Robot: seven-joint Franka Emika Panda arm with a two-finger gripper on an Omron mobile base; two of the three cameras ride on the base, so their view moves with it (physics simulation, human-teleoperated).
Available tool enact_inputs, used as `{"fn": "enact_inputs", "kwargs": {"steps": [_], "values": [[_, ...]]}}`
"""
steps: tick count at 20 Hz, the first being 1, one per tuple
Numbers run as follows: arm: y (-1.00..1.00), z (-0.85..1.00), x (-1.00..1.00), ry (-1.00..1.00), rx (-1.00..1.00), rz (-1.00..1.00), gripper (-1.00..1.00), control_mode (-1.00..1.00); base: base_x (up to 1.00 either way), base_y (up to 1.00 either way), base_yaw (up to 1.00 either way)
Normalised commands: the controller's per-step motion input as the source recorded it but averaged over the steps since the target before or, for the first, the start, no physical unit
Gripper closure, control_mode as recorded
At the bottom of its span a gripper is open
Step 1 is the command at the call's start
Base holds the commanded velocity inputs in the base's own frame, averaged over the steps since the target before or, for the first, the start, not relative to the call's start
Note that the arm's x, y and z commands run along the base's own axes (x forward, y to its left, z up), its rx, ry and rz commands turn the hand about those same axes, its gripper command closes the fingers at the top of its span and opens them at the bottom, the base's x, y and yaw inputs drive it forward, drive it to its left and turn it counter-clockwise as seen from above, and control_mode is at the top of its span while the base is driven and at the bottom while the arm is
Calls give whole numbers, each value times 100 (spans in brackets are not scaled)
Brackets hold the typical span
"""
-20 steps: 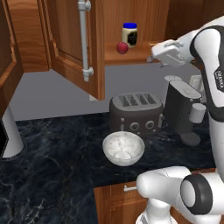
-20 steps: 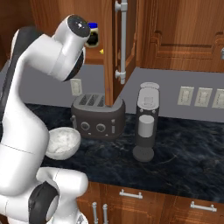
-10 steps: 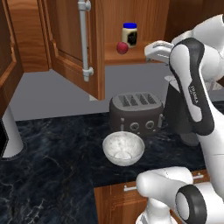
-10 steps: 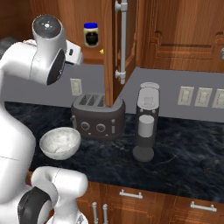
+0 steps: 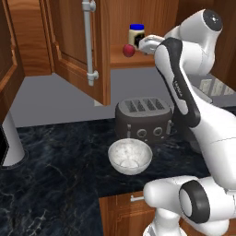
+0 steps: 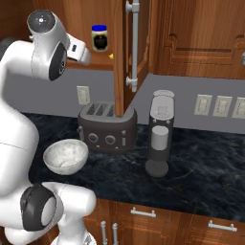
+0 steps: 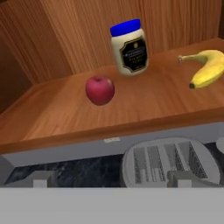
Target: Open the cabinet. Pick the apple and banana from the cabinet and place them into the bowl. Then close the cabinet.
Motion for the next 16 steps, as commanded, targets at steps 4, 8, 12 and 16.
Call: {"fn": "enact_inputs", "kwargs": {"steps": [4, 8, 12, 16], "values": [[17, 0, 70, 0, -1, 0, -100, -100, 0, 0, 0], [0, 0, 57, 0, 0, 0, -100, -100, 0, 0, 0], [0, 0, 60, 0, 0, 0, -100, -100, 0, 0, 0], [2, 0, 62, 0, 0, 0, -100, -100, 0, 0, 0]]}}
